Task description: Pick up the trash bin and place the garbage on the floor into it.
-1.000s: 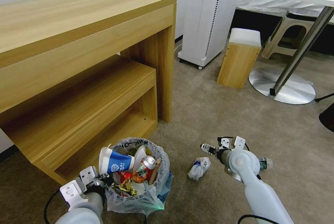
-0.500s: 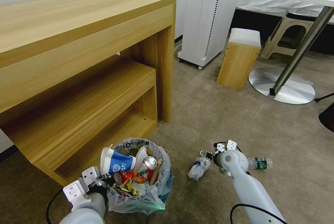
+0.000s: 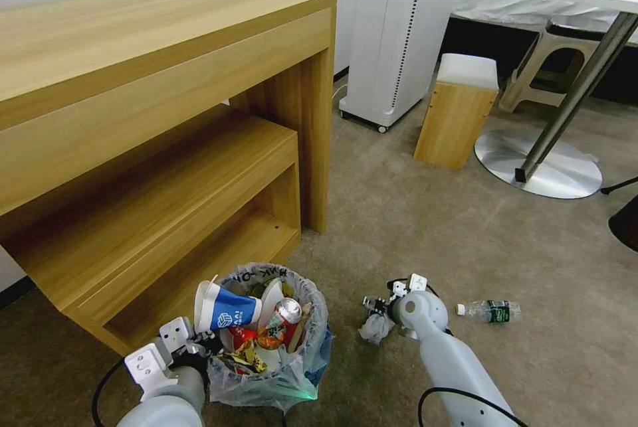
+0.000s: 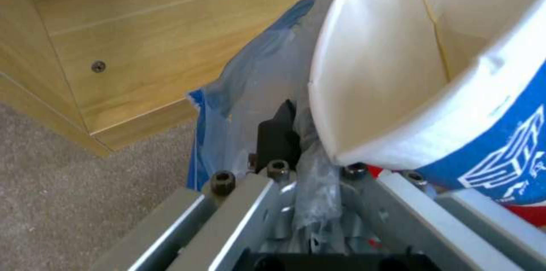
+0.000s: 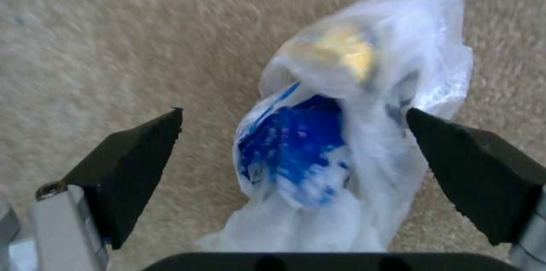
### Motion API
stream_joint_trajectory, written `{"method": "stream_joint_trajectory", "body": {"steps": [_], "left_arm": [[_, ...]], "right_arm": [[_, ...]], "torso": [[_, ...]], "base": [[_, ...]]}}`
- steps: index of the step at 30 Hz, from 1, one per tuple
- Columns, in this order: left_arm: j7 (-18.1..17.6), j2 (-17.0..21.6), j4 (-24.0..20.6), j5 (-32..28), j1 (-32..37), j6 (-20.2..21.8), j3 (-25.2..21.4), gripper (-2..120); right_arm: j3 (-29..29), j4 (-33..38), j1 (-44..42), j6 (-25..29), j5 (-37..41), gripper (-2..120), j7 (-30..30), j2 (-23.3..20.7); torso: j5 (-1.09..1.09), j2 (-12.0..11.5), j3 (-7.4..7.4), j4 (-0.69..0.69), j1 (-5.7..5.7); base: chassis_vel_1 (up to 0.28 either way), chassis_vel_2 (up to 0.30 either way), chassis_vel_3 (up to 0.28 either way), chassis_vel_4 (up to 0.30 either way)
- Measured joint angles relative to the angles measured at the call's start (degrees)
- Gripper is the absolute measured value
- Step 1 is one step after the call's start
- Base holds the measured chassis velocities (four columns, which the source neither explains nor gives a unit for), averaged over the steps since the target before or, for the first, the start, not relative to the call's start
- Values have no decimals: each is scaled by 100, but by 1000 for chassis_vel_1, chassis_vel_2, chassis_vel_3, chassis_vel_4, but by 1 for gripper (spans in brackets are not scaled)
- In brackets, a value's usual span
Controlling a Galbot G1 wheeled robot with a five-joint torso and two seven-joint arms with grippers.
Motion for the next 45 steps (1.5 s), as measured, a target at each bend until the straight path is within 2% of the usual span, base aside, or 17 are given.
{"method": "stream_joint_trajectory", "body": {"steps": [2,9,10,13,14,17,18,20,28,30,31,35,36,40,42,44,45], "left_arm": [[1,3,5,-1,-4,-6,-2,1],[6,26,45,-8,-21,-33,-32,1],[6,26,45,-8,-21,-33,-32,1],[8,28,59,-10,-24,-37,-30,1],[8,28,59,-10,-24,-37,-30,1],[10,28,67,-10,-31,-39,-20,1],[10,28,67,-10,-31,-39,-20,1],[11,27,67,-9,-32,-40,-17,1],[14,23,67,-3,-21,-46,-11,1],[15,24,68,-2,-18,-49,-19,1],[15,24,68,-2,-18,-49,-19,1],[15,15,108,-2,-11,-51,10,1],[15,15,108,-2,-11,-51,10,1],[15,-9,147,-1,-18,-51,64,1],[9,-48,187,38,-14,-51,154,1],[7,-81,205,108,-1,-51,229,1],[7,-81,205,108,-1,-51,229,1]], "right_arm": [[5,-52,0,0,-75,95,-43,7],[7,-59,-66,4,-400,67,-204,-23],[7,-59,-66,4,-400,67,-204,-23],[7,109,-145,5,-477,52,-233,-74],[7,109,-145,5,-477,52,-233,-74],[16,249,-211,6,-541,37,-254,-147],[16,249,-211,6,-541,37,-254,-147],[29,361,-257,7,-559,25,-270,-211],[35,656,-393,15,-664,4,-389,-349],[-2,1250,-608,485,-778,0,-964,-506],[-2,1250,-608,485,-778,0,-964,-506],[-101,2944,-935,1211,-609,0,-1925,-871],[-101,2944,-935,1211,-609,0,-1925,-871],[-149,3629,-933,1641,-515,0,-2577,-1074],[-348,4043,-796,2190,-460,0,-3489,-1305],[-495,4116,-714,2418,-470,0,-3993,-1398],[-495,4116,-714,2418,-470,0,-3993,-1398]], "torso": [[0,0,0,0,0],[0,0,-1,0,0],[0,0,-1,0,0],[1,0,-1,0,0],[1,0,-1,0,0],[1,0,-1,0,0],[1,0,-1,0,0],[1,0,-1,0,0],[1,0,0,0,0],[2,0,0,-1,0],[2,0,0,-1,0],[0,0,-1,0,0],[0,0,-1,0,0],[-1,0,-1,-1,0],[-1,0,-1,0,0],[-1,0,-1,0,0],[-1,0,-1,0,0]], "base": [[0,0,0,0],[0,0,0,0],[0,0,0,0],[0,0,0,0],[0,0,0,0],[0,0,0,0],[0,0,0,0],[0,0,0,0],[0,0,0,0],[0,0,0,0],[0,0,0,0],[0,0,0,0],[0,0,0,0],[0,0,0,0],[0,0,0,0],[0,0,0,0],[0,0,0,0]]}}
